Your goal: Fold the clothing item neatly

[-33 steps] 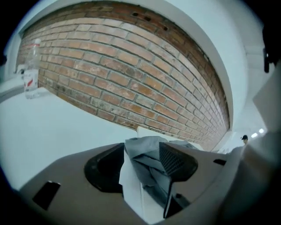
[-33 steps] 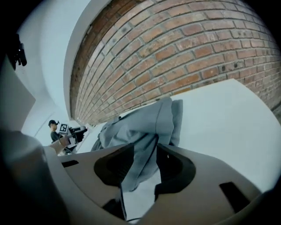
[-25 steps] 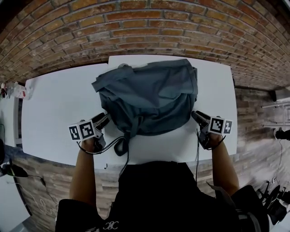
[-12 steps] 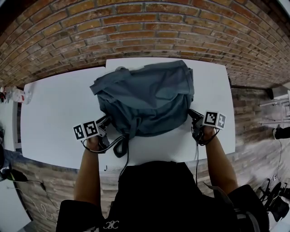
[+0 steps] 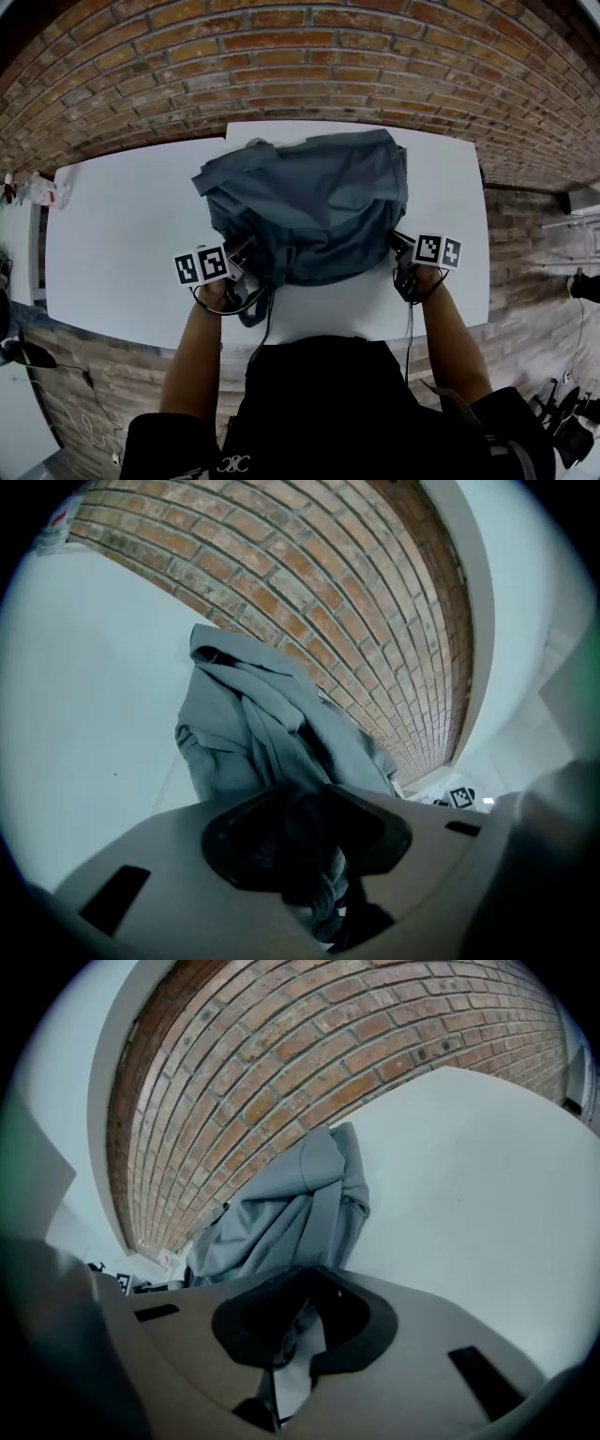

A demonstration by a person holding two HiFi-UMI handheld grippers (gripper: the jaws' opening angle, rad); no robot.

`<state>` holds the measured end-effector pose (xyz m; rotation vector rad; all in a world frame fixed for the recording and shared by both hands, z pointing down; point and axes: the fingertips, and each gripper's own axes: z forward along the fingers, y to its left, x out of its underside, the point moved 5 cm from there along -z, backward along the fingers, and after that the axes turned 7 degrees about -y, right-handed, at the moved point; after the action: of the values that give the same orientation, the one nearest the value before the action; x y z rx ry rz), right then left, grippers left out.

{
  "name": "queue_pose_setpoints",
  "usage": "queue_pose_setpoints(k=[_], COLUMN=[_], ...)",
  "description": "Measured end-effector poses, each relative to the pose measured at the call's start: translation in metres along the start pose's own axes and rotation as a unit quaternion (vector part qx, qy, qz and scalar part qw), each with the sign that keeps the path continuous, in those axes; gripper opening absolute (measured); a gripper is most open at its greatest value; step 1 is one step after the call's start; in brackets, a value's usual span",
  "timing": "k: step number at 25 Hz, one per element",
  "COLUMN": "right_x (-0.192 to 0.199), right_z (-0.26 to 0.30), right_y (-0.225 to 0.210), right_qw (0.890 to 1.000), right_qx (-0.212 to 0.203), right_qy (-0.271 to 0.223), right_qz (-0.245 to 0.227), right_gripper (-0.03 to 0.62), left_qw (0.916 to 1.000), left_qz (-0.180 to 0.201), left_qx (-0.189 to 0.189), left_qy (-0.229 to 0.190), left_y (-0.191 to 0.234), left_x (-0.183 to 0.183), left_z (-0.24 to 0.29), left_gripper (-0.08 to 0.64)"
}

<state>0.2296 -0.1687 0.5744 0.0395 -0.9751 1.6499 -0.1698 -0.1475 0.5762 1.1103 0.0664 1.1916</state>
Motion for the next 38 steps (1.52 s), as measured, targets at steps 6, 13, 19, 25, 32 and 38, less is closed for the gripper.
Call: queue_pose_setpoints(k=[6,13,19,25,32,38], right_x=[-0.002,-0.013,-0.012,-0.012,-0.011,-0.01], right_z=[-0.003,-0.033,-0.051,-0.05,-0.05,-0.05], right_y=[0.001,-0.004,-0.019,-0.019,-0.015,-0.014], right_qw=[1.0,0.997,0.996,0.995,0.995,0.995], right_qx=[-0.003,-0.028,-0.017,-0.021,-0.024,-0.021], right_qy=[-0.022,-0.064,-0.078,-0.08,-0.082,-0.083], right_qz=[0.006,0.034,0.05,0.053,0.052,0.054], right_gripper=[0.009,0.008,0.008,0.006,0.007,0.008], left_qw=[0.999,0.9997,0.9991,0.9995,0.9973,0.9962], left_qz=[-0.038,-0.015,-0.024,0.012,0.038,0.053], left_qx=[-0.001,0.0,0.011,-0.026,0.06,0.042], left_qy=[-0.022,-0.022,-0.034,0.01,0.019,0.055], left_y=[0.006,0.002,0.02,0.051,0.009,0.005], left_x=[-0.005,-0.01,-0.005,0.008,0.002,0.011], left_z=[-0.02,-0.063,-0.103,-0.08,-0.035,-0.019], left_gripper=[0.02,0.02,0.023,0.025,0.037,0.005])
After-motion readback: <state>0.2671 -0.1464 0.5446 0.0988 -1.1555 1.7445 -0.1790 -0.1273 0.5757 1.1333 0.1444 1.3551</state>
